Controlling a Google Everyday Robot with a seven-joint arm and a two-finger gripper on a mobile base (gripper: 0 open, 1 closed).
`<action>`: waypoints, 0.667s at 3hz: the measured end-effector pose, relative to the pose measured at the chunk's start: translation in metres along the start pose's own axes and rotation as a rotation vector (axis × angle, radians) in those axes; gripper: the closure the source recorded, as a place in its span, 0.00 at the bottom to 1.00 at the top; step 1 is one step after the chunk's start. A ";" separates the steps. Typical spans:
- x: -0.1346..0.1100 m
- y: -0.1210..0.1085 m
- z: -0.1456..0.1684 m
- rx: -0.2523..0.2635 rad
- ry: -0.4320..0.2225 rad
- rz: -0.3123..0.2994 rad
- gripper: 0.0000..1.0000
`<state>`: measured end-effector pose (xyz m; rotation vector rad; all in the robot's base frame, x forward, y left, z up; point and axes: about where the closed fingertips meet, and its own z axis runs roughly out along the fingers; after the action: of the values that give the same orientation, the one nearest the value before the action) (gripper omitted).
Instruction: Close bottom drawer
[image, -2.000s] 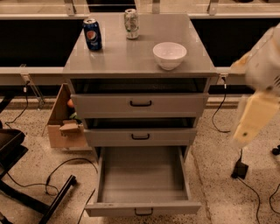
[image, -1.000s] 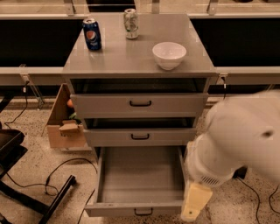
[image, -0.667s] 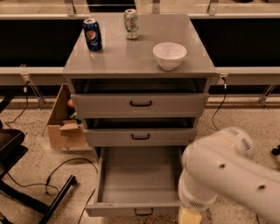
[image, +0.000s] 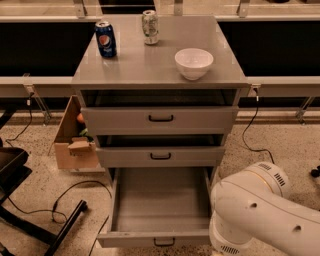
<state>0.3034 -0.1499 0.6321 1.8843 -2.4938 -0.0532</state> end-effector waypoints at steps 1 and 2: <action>0.006 -0.008 0.010 0.004 0.037 0.023 0.00; 0.022 -0.025 0.050 -0.008 0.135 0.045 0.00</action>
Offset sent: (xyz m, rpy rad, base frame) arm 0.0502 -0.0699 -0.1135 -0.3415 0.0572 -0.0343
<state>0.3193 -0.1773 0.5810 1.7639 -2.4413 0.0628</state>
